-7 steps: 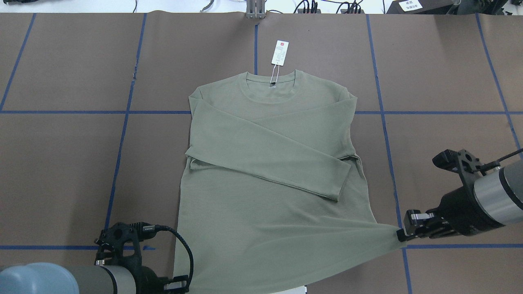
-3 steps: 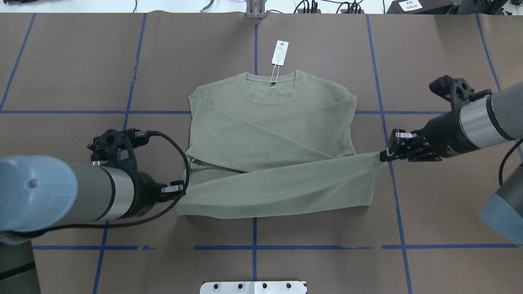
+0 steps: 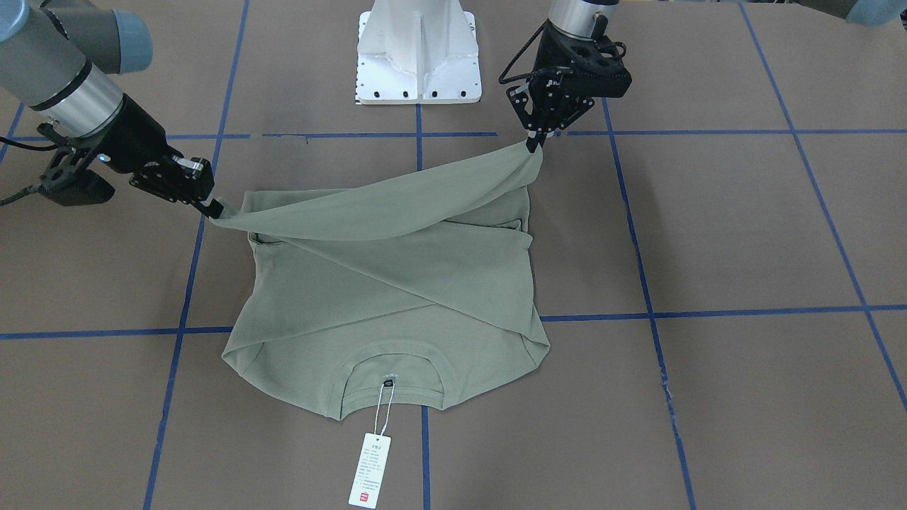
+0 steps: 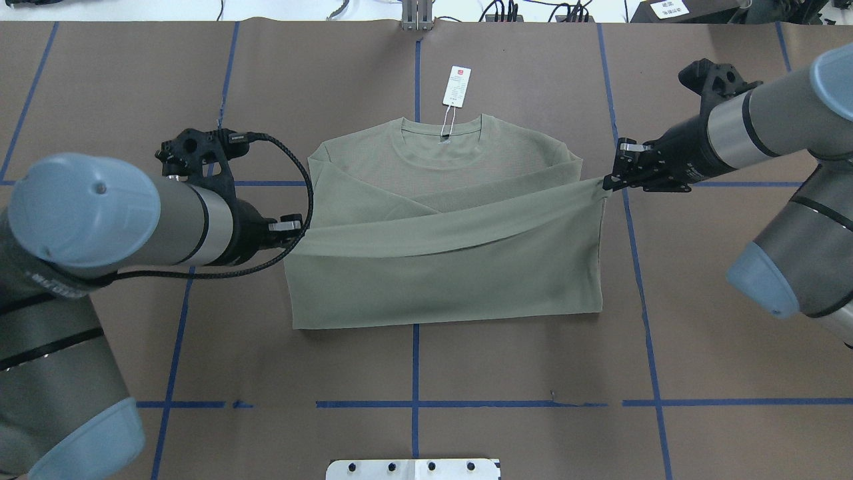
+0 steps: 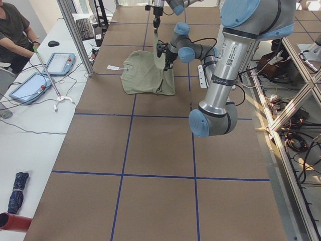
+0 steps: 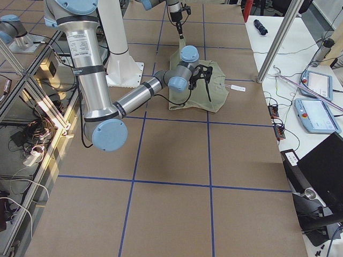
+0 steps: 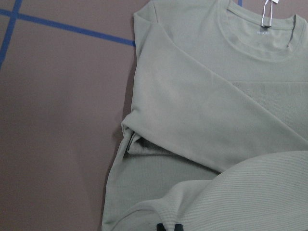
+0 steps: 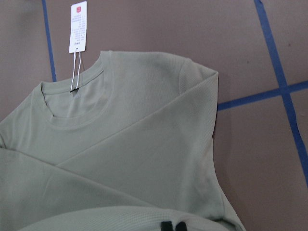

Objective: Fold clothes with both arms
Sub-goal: 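Lift the hem with both grippers and fold it toward the collar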

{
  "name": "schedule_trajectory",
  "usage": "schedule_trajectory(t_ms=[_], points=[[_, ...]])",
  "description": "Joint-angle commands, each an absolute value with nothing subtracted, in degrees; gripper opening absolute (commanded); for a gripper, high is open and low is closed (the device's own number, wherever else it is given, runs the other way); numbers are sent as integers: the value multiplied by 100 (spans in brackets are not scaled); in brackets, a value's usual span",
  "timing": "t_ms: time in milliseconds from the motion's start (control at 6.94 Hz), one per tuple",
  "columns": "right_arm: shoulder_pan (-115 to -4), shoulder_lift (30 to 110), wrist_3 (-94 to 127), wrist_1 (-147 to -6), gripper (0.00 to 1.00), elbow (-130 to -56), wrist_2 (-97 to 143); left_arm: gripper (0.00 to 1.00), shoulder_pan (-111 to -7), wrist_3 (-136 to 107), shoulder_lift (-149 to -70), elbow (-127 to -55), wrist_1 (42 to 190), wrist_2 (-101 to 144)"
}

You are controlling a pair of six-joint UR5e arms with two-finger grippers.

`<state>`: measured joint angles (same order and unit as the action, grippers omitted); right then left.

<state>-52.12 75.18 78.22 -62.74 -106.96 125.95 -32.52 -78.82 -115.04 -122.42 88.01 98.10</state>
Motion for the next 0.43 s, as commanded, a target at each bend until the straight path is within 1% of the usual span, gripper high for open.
schedule_trajectory(t_ms=[0,288], points=[[-5448,6797,7648,-6258,0,-9691,12516,0,-3690,-7664,-11881,-11056,9591,9800],[-5484,6103,7480,-6258,0,-8654,12411,0,-3989,-7655,-12171,-9744,10709,9791]])
